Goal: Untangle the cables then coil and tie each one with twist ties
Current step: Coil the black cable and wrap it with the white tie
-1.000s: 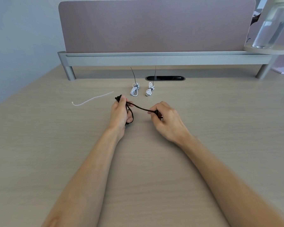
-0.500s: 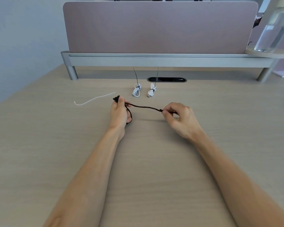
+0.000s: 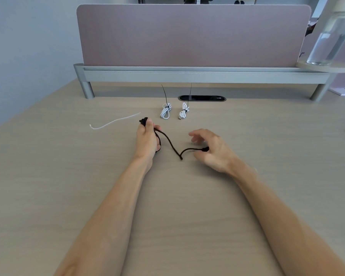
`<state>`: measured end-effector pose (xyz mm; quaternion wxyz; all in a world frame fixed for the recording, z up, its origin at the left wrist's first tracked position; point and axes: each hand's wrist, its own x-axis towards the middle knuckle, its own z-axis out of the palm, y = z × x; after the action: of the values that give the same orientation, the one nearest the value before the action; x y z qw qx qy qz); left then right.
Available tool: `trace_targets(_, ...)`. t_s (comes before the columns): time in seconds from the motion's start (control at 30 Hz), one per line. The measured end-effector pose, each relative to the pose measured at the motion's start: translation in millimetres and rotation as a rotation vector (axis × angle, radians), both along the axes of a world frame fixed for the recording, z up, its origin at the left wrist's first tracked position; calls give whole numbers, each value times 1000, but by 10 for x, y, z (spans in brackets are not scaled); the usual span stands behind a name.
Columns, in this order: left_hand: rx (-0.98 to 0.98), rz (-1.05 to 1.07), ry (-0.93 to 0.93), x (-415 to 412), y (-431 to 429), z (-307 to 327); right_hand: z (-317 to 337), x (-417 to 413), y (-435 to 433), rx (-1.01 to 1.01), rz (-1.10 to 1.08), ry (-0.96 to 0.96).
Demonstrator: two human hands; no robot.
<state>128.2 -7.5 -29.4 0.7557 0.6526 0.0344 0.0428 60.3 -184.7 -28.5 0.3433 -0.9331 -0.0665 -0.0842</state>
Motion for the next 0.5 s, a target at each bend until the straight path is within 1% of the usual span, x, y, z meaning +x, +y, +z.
trace_targets(0.13, 84, -134, -48, -70, -74, -13, -10, 28, 201, 89, 14, 17)
trace_targets(0.27, 94, -214, -70, -107, -104, 19, -82, 98, 349, 12, 24, -61)
trace_targets(0.4, 79, -263, -94, -137, -133, 37, -163, 147, 363, 39, 12, -30)
trace_targets(0.43, 70, -263, -98, -137, -138, 35, -154, 141, 364, 95, 7, -19)
trace_targets(0.5, 18, -237, -95, -121, -129, 26, -86, 110, 361, 293, -7, 0)
